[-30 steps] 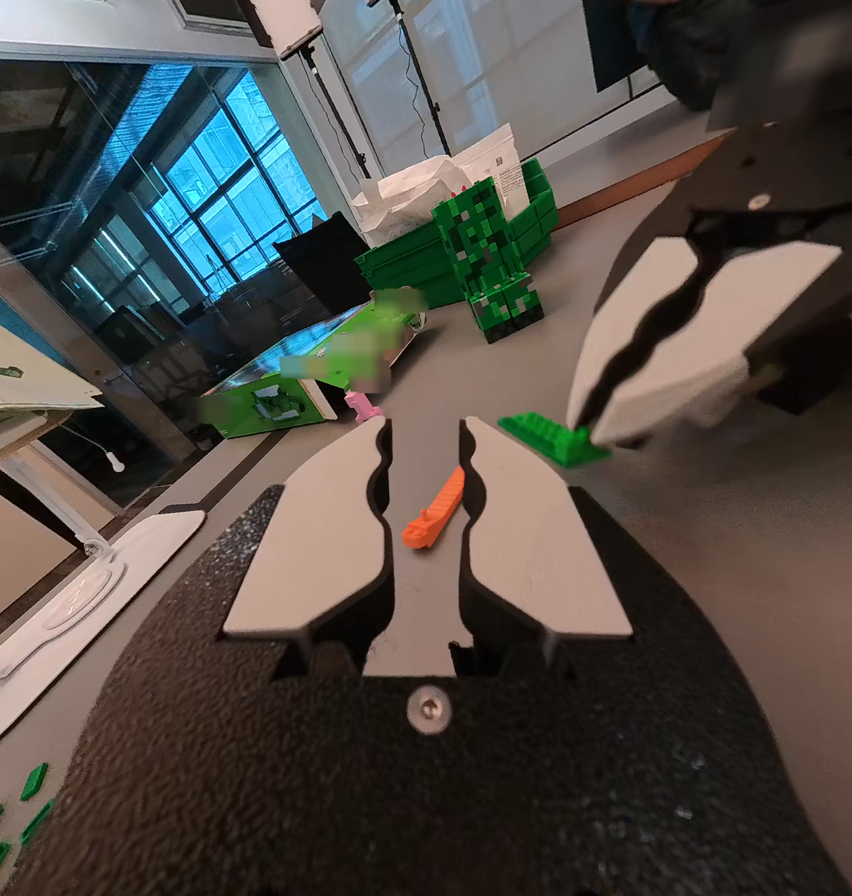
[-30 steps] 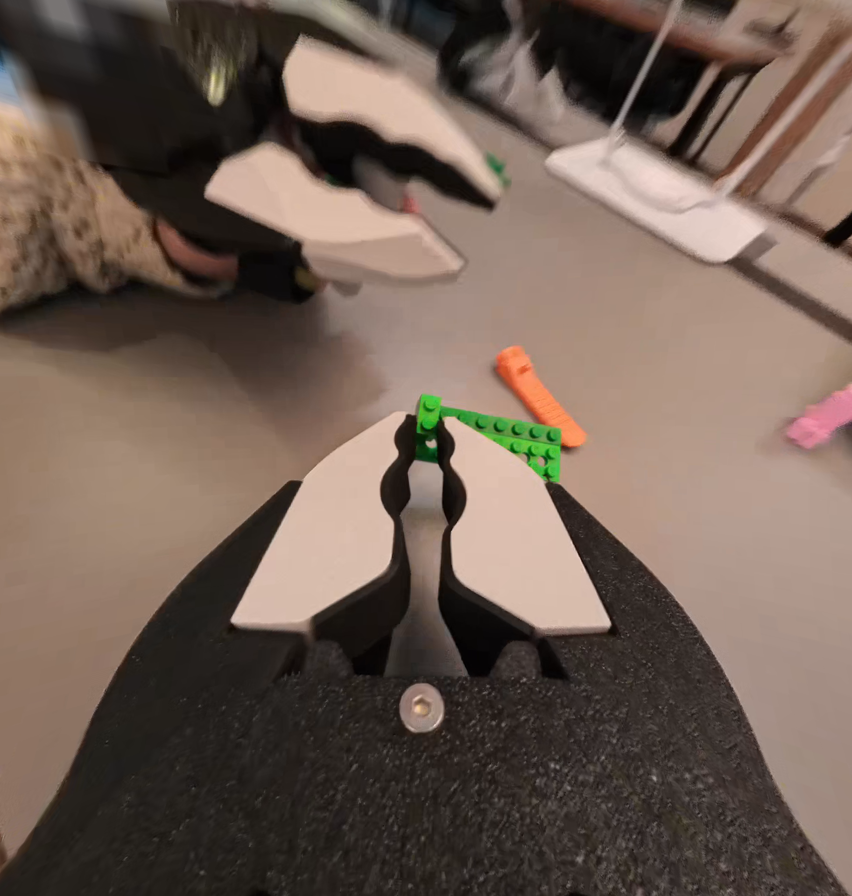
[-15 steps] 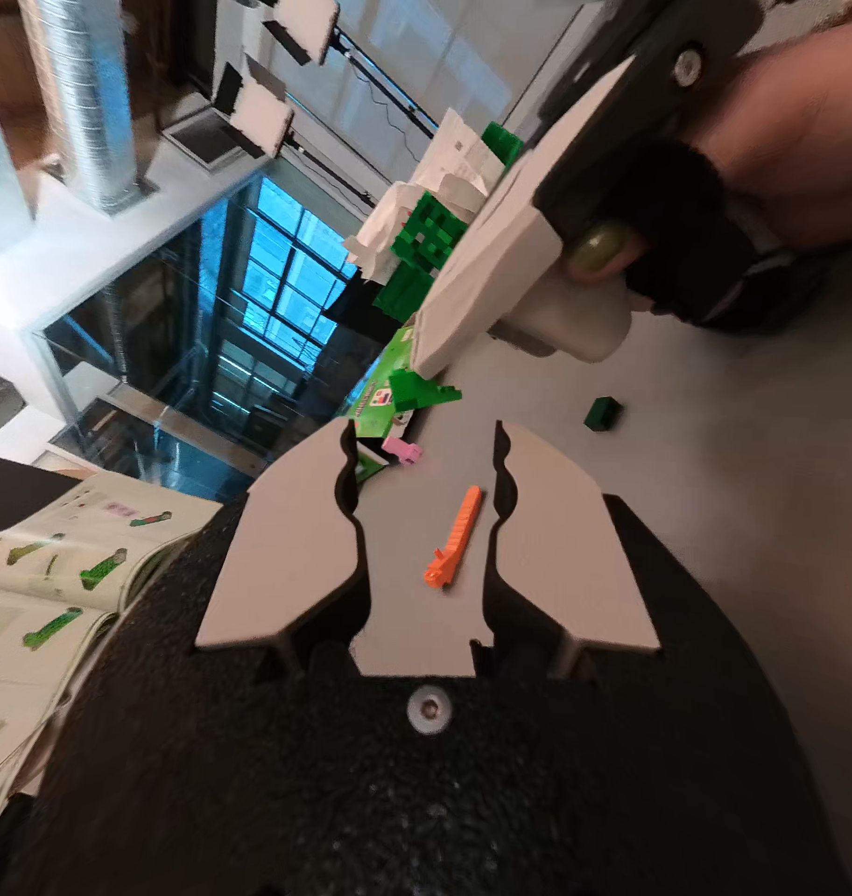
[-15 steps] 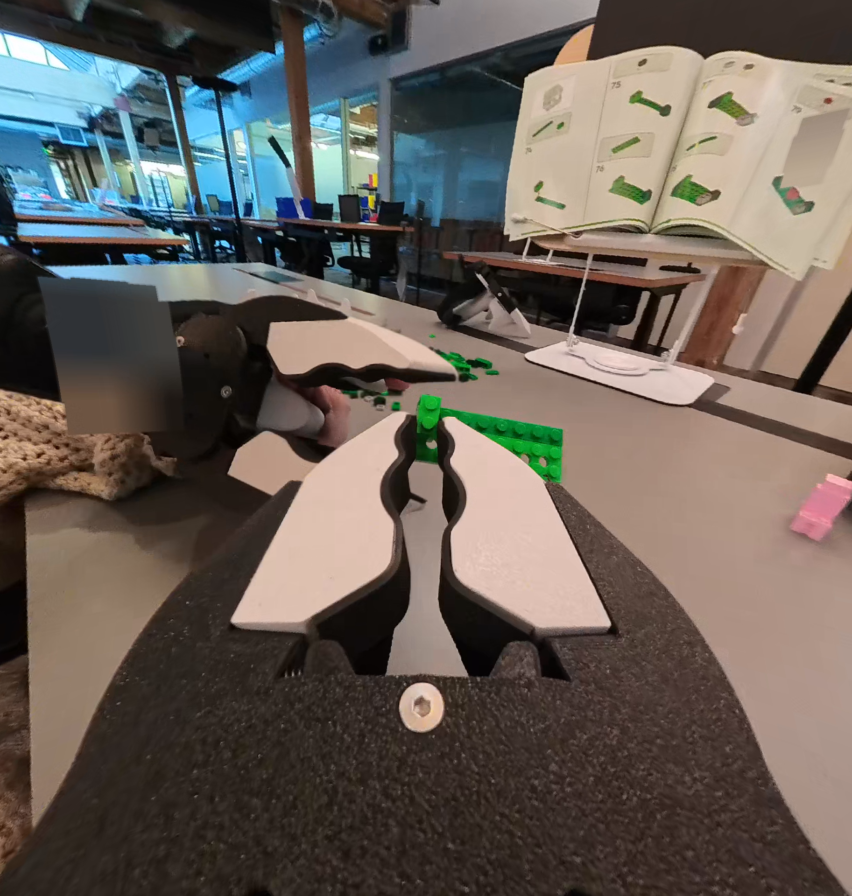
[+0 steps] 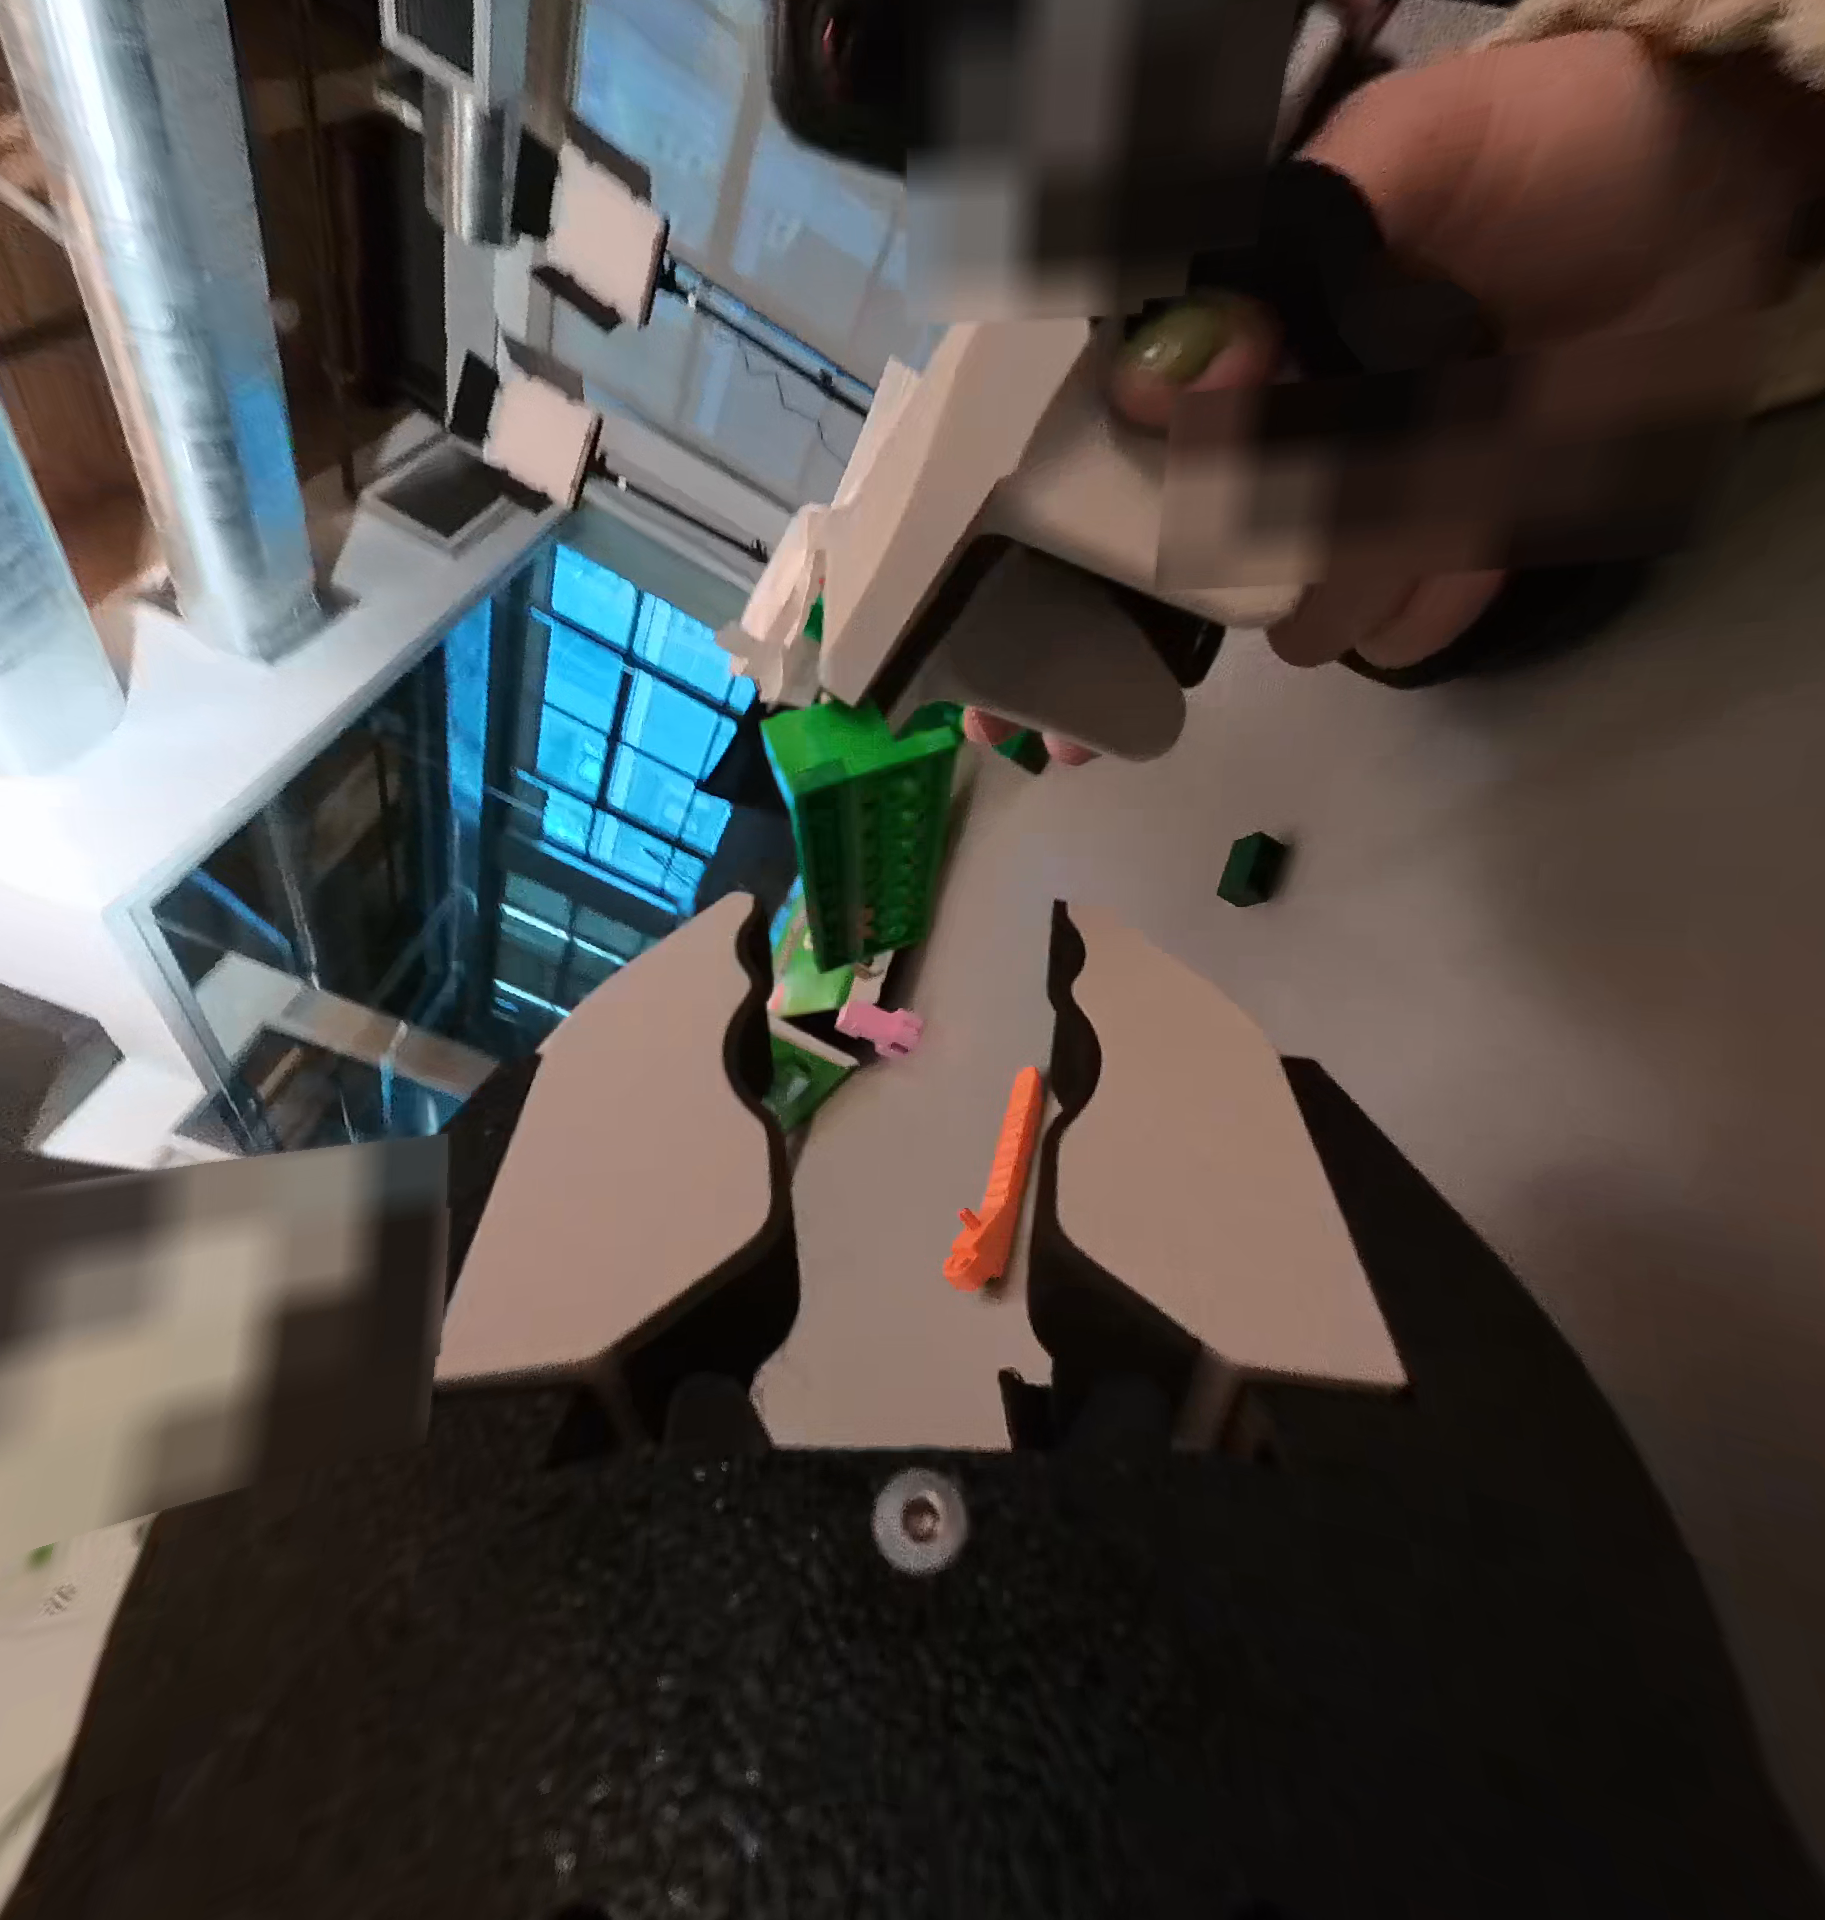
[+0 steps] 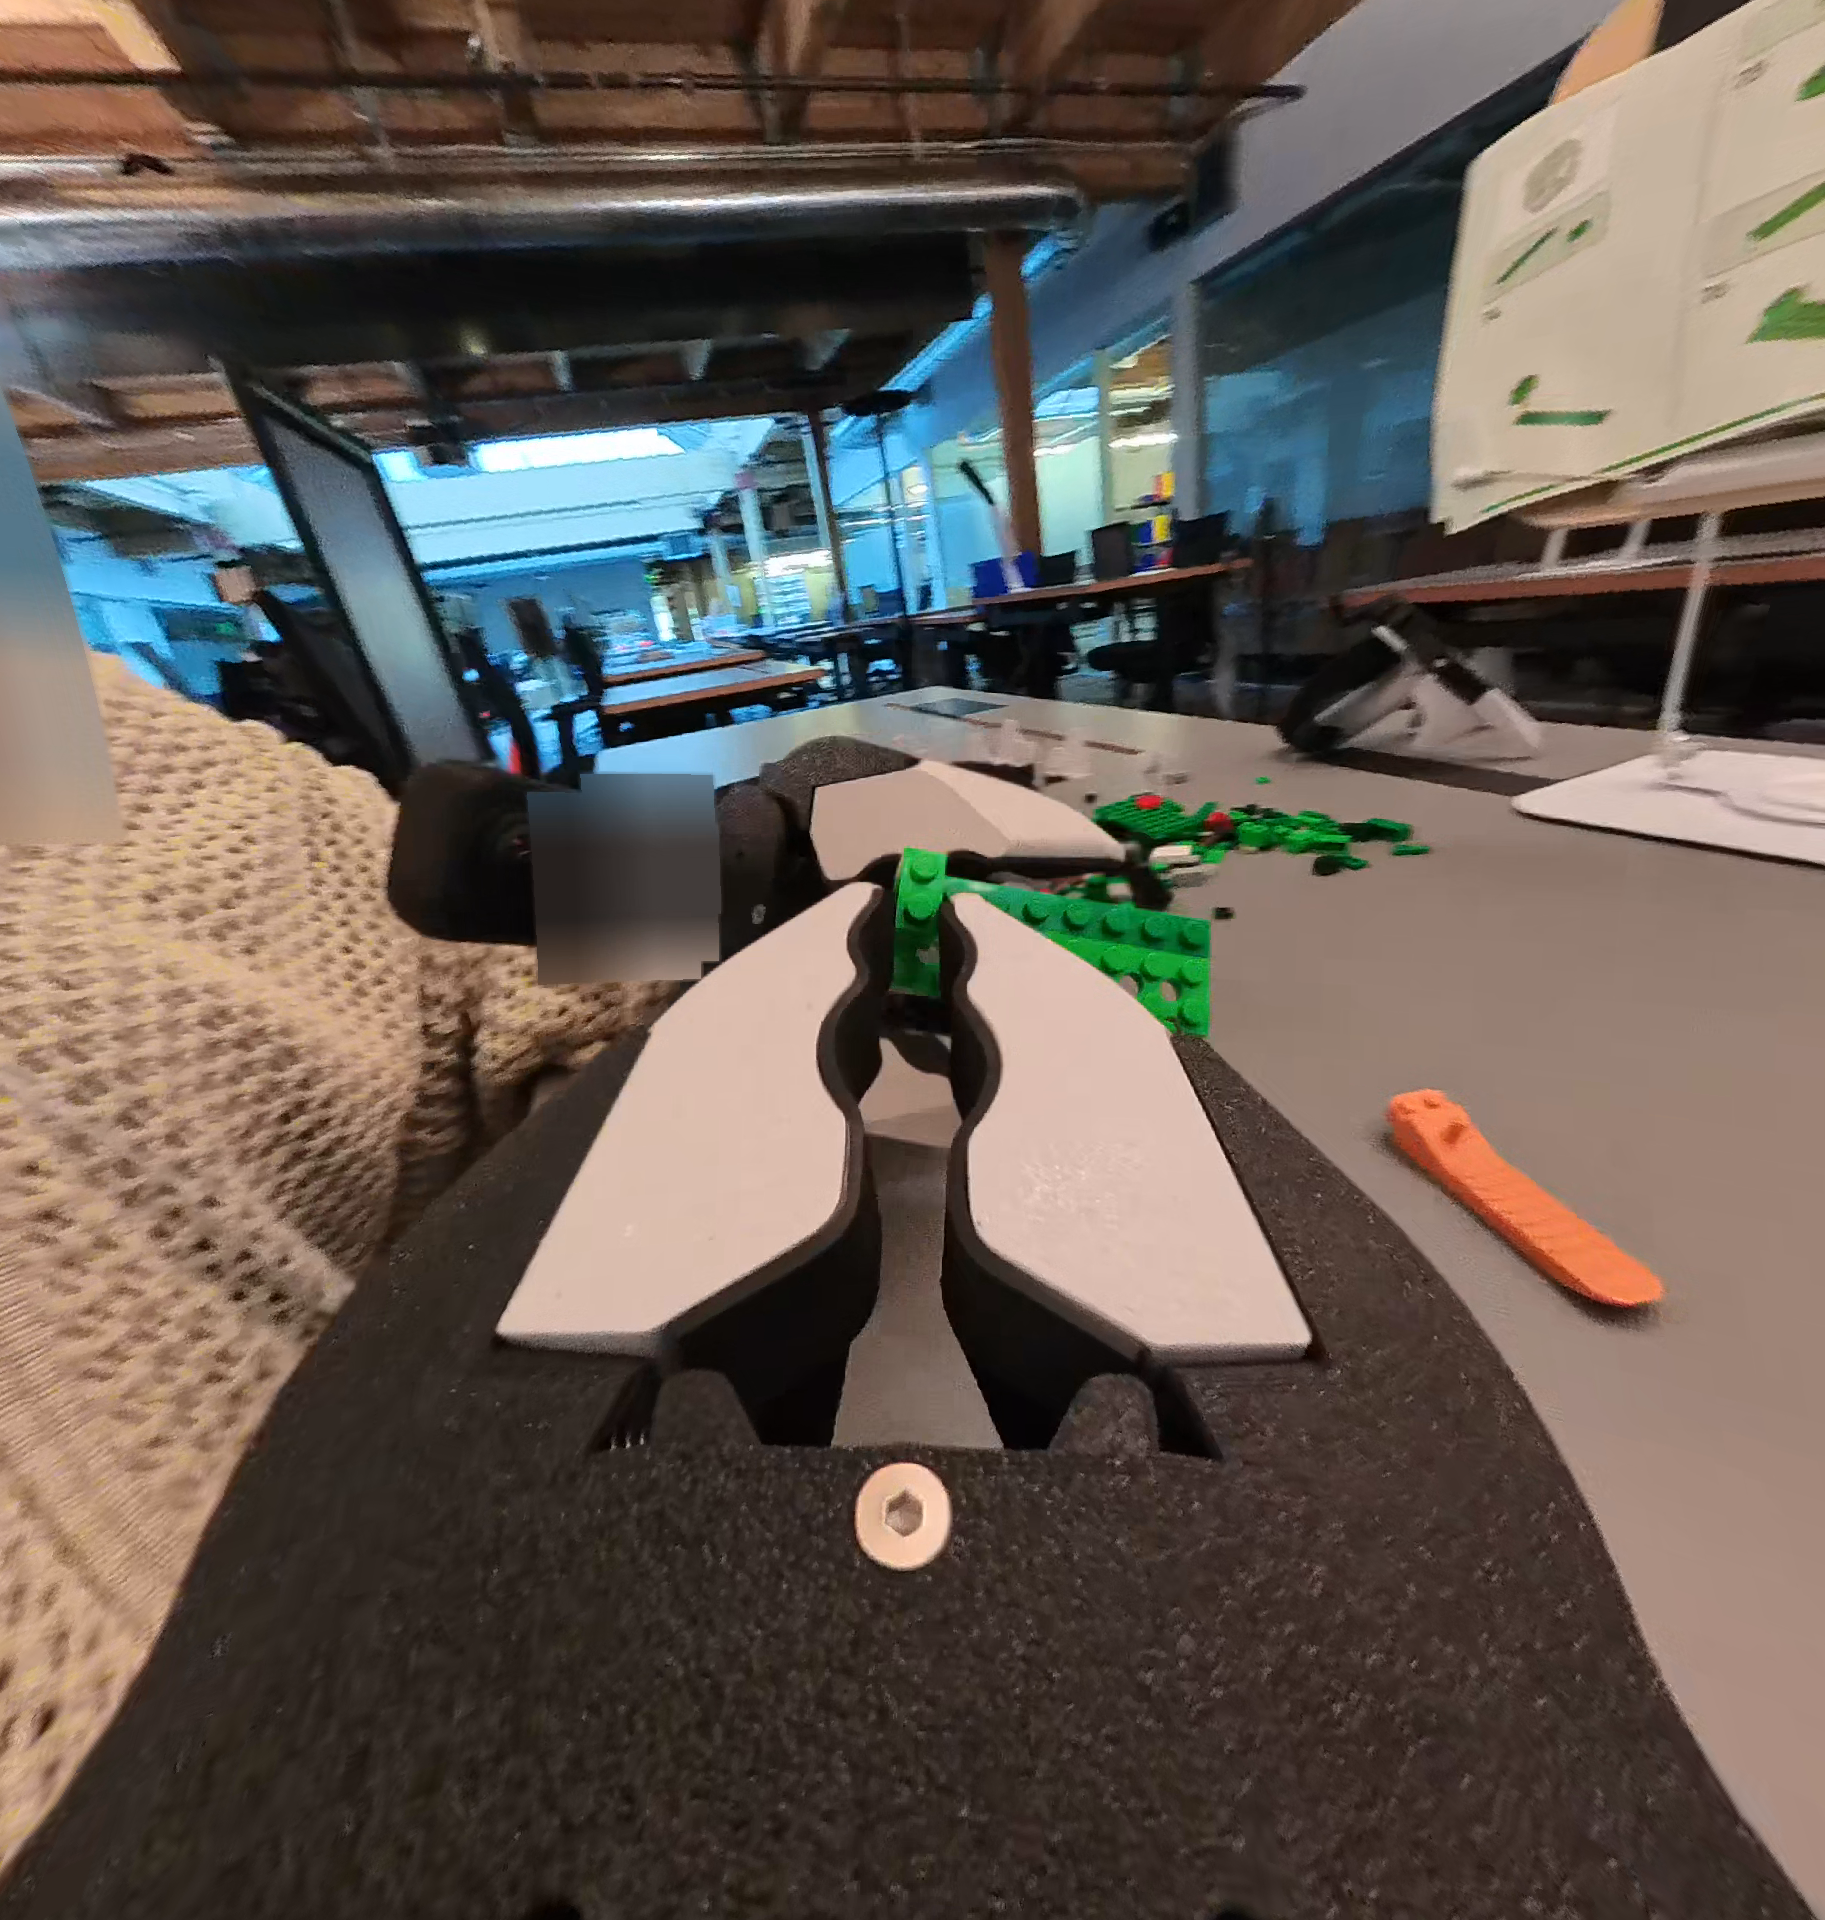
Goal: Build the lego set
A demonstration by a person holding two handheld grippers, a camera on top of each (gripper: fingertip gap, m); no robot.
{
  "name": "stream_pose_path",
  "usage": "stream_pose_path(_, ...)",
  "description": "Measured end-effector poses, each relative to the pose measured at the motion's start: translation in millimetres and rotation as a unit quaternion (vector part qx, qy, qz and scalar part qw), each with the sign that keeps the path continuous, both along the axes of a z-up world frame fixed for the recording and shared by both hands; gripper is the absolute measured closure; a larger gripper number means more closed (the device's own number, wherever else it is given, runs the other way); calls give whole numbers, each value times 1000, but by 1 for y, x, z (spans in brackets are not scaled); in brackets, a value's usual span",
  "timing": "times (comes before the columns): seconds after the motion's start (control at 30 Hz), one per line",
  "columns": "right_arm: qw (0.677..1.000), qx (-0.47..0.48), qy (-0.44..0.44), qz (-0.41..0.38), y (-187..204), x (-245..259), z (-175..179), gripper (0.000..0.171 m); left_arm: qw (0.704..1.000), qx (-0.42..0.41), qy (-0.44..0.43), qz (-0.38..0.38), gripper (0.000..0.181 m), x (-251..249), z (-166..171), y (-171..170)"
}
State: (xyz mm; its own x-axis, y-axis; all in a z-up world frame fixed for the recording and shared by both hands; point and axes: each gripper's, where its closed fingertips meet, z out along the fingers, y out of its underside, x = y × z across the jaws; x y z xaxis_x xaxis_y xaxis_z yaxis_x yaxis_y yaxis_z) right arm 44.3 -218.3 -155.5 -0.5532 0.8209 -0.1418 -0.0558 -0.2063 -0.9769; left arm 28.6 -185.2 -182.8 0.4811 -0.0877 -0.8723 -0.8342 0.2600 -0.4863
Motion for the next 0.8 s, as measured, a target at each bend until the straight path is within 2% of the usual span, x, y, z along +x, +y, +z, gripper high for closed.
stream_pose_path(0.23, 992, 89, -64, 62, -13, 12, -21, 164, 997, 20, 73, -15, 144, 9, -6, -5)
stream_pose_path(0.33, 990, 99, -69, 73, -17, 16, -23, 164, 995, 24, 99, -22, 159, 14, -9, -8)
stream_pose_path(0.4, 989, 100, -72, 76, -18, 16, -24, 162, 993, 22, 111, -23, 176, 15, -12, -8)
stream_pose_path(0.47, 990, 101, -70, 69, -17, 15, -23, 152, 993, 15, 115, -20, 177, 14, -15, -7)
stream_pose_path(0.6, 993, 104, -47, 20, -3, 16, -17, 143, 993, 14, 116, 5, 177, 4, -15, -2)
stream_pose_path(0.67, 988, 135, -57, -50, 17, 16, -18, 140, 993, 11, 114, 37, 177, -7, -13, 3)
stream_pose_path(0.73, 968, 181, -112, -129, 46, 18, -29, 146, 991, 1, 106, 76, 177, -21, -12, 9)
stream_pose_path(0.8, 944, 220, -198, -145, 62, 25, -47, 151, 991, -18, 102, 84, 177, -26, -15, 11)
